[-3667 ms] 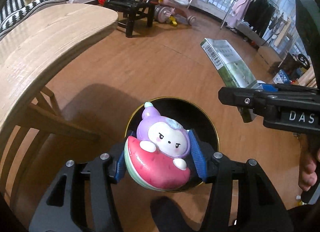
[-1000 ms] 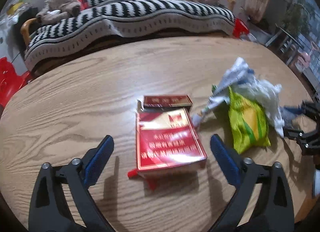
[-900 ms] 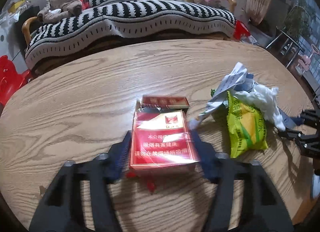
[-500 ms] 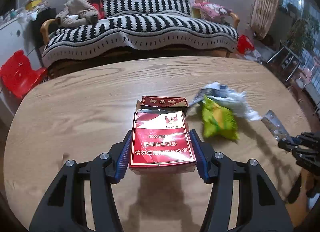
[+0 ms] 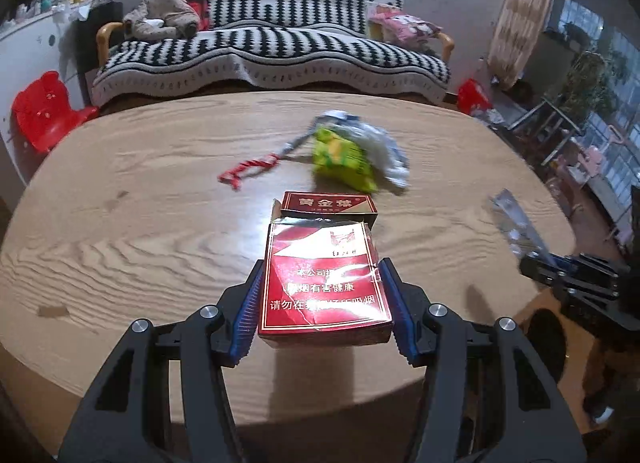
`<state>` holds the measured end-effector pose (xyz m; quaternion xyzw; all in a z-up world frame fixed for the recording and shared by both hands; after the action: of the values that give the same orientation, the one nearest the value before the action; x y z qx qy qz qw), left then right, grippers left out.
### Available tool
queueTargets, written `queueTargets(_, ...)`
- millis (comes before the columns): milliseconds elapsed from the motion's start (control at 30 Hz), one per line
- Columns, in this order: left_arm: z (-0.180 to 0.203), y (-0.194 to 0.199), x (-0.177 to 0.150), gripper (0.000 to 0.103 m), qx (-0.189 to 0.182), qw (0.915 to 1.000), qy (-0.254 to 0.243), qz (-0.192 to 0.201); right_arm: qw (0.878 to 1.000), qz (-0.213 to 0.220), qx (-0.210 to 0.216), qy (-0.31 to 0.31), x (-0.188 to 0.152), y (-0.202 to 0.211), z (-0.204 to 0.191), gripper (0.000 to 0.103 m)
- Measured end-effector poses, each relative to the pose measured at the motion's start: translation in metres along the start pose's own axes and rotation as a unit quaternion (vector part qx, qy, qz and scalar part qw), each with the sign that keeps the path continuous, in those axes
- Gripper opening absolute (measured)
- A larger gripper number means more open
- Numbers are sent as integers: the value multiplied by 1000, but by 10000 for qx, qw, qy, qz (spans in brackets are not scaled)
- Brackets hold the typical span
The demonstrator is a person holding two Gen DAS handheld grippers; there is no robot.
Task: Collect trash
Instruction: 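Carry the red pack and blister pack over the bin and open both grippers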
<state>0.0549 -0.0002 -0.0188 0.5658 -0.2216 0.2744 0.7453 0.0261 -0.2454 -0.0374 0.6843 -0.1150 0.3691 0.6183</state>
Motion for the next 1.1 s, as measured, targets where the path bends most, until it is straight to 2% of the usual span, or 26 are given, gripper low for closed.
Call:
queueTargets(233, 37, -7, -15, 55, 43, 9984, -554, 76, 10000, 8, -86, 0, -4, 5, -2, 18)
queueTargets(367, 49, -13, -13, 55, -57, 9986, -515, 49, 9998, 11, -182, -122, -4, 6, 10, 18)
queueTargets(567, 82, -20, -11, 55, -262, 9977, -615, 83, 9981, 67, -401, -464, -18, 20, 45, 18)
queueTargets(767, 137, -35, -22, 55, -665, 9938, -892, -58, 9934, 63, -724, -886, -50, 43, 93, 18)
queueTargets(933, 202, -49, -48, 55, -1175, 9850, -1245, -218, 9851, -2, -1050, -1362, -94, 68, 142, 18)
queueTargets(1100, 272, -61, -91, 55, -1744, 9683, -1713, -518, 9698, -218, -1387, -1995, -155, 92, 196, 18)
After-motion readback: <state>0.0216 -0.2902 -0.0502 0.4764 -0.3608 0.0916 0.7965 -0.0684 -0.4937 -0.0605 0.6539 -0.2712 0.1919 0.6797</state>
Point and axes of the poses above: each gripper's, at about its wrist camera, not at the fingertips, and y roughly against the way its jaws point, z to its right, x to its top, the point moved 1 cm from there along -y, roughly the way its jaws point, and after that the axes turned 10 degrees about y, right-handed, at the moved point
